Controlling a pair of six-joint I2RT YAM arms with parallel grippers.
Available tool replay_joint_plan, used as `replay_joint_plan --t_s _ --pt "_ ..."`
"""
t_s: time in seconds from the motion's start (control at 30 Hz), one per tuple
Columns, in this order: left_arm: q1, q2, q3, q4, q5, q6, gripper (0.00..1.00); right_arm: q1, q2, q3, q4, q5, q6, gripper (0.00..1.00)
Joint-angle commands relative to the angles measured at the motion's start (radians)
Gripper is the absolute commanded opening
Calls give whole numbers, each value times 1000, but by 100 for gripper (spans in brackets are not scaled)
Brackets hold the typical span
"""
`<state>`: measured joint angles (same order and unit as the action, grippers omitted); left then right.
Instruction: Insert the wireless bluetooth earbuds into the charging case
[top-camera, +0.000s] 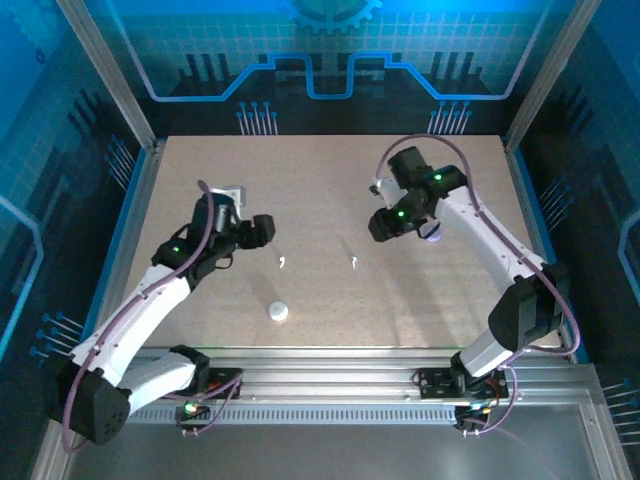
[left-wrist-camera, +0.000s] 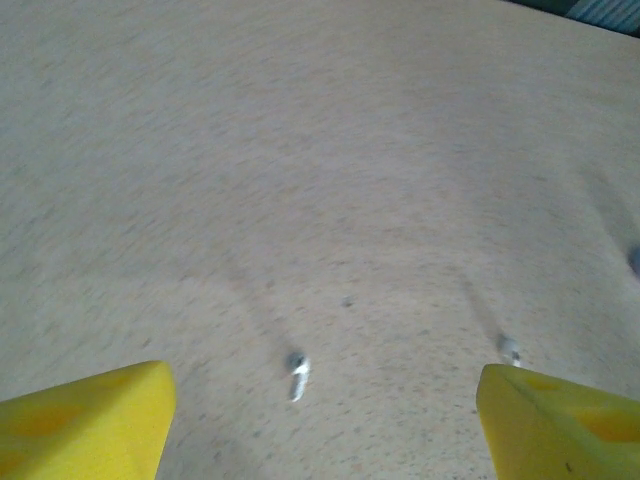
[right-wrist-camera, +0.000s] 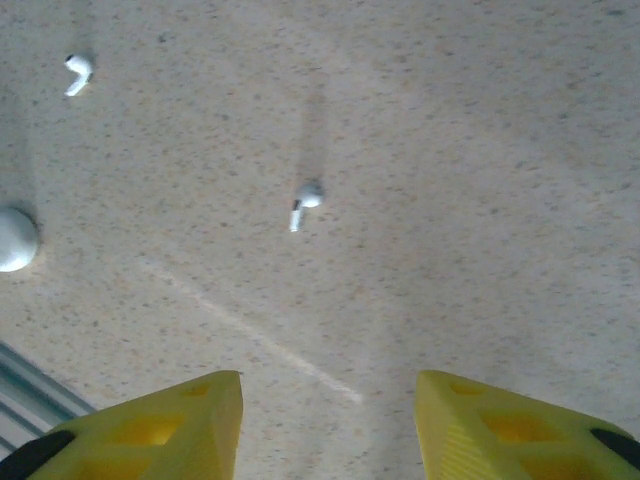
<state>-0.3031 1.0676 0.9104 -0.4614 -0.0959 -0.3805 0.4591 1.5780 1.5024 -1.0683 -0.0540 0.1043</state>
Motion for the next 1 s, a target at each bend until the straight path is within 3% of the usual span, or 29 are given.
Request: replay_joint_plan --t_s 0.0,0.2,0.3,0.5,0.7,0.97 --pt "102 13 26 -167 91 -115 80 118 -8 -6 -18 74 192 50" --pt "237 27 1 -183 184 -91 81 331 41 24 -1 175 405 49" --pt "298 35 -16 -196 222 -81 81 400 94 47 -11 193 591 49" --pt "337 29 -36 -198 245 -75 82 509 213 115 -11 190 765 50" --pt "370 38 -42 -199 261 -68 82 560 372 221 -30 109 900 54" --pt "396 49 -39 -190 277 -68 82 588 442 206 56 56 1170 59"
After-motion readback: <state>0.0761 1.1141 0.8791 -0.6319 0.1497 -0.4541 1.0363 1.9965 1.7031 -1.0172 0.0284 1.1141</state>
